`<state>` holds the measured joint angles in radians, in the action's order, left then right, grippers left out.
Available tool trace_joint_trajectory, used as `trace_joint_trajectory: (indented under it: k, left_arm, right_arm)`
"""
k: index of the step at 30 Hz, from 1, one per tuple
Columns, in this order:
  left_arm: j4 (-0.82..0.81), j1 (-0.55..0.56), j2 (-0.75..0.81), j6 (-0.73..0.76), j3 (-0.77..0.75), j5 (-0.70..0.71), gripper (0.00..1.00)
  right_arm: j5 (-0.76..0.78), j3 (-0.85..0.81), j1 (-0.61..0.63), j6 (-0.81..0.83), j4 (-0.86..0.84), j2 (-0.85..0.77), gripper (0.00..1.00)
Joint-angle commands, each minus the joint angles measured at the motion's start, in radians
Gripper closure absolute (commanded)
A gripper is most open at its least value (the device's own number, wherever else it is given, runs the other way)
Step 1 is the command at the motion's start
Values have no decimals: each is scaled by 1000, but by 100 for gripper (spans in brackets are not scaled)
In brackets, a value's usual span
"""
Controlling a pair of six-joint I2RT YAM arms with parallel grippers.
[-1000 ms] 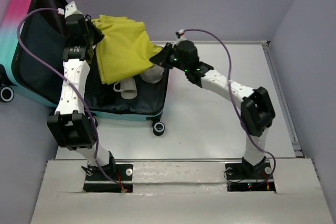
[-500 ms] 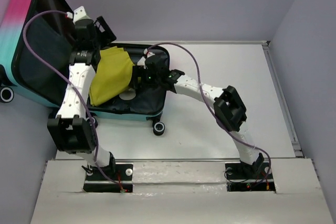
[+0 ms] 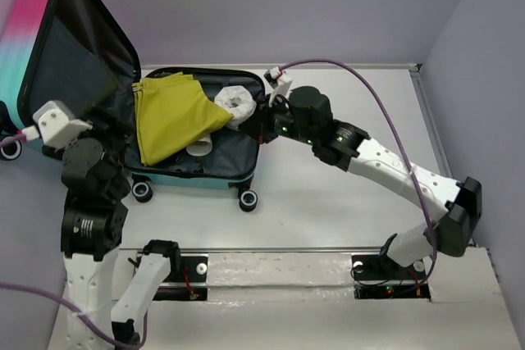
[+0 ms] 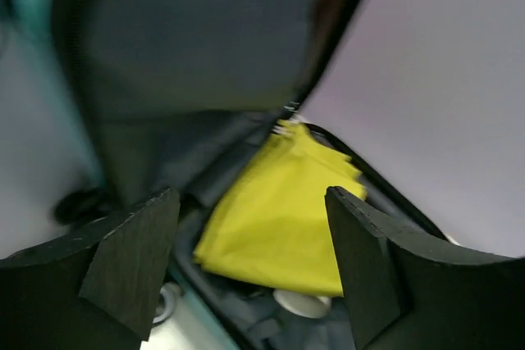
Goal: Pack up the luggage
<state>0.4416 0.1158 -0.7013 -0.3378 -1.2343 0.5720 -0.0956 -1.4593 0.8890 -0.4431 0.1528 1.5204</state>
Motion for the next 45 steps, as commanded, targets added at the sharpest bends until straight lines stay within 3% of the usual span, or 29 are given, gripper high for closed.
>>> trace_joint_trajectory:
  k: [1,2,6,11,15,21,25,28,30,32,36,40,43,44,45]
  left_arm:
    - [218,-5,62,16,100,408,19]
    - [227,-8,72,19,130,518,24]
    - [191,-25,53,2,129,604,28]
    - [132,-151,-61,20,219,595,24]
    - [-16,-261,-84,31,300,623,25]
    - [-139,-338,-220,125,237,632,31]
    - [-184,-377,-308,158,199,618,50]
    - [-222,-377,-326,195,194,617,52]
    - [-263,-377,-336,221,196,595,62]
    - [-268,-377,-346,235,190,603,65]
    - [-267,-372,-345,206,187,551,94]
    - [-318,-329,-320,253,208,535,93]
    - [-328,-243,-293,267,203,533,69]
    - [-336,-228,-271,263,206,490,52]
    - [-340,-222,-230,261,213,465,46]
  right_arm:
    - [43,216,2,64,-68,-121,93]
    - [51,252,2,70,-73,-147,91]
    - [53,402,-21,87,-125,-258,86]
    - [70,540,-77,116,-142,-331,79]
    - [-65,574,-162,101,-142,-339,50]
    - [-130,577,-162,95,-190,-295,47]
    - [-102,574,-162,93,-197,-263,45]
    - [-75,550,-162,69,-197,-218,35]
    - [-59,521,-162,50,-197,-194,32]
    - [-50,502,-162,35,-197,-161,29]
    - [-29,458,-171,11,-211,-100,24]
    - [-29,390,-214,-26,-205,-29,23]
    - [-61,381,-226,-14,-199,-26,23]
    - [-67,382,-226,-13,-199,-34,23]
    - [-72,384,-226,-14,-200,-35,23]
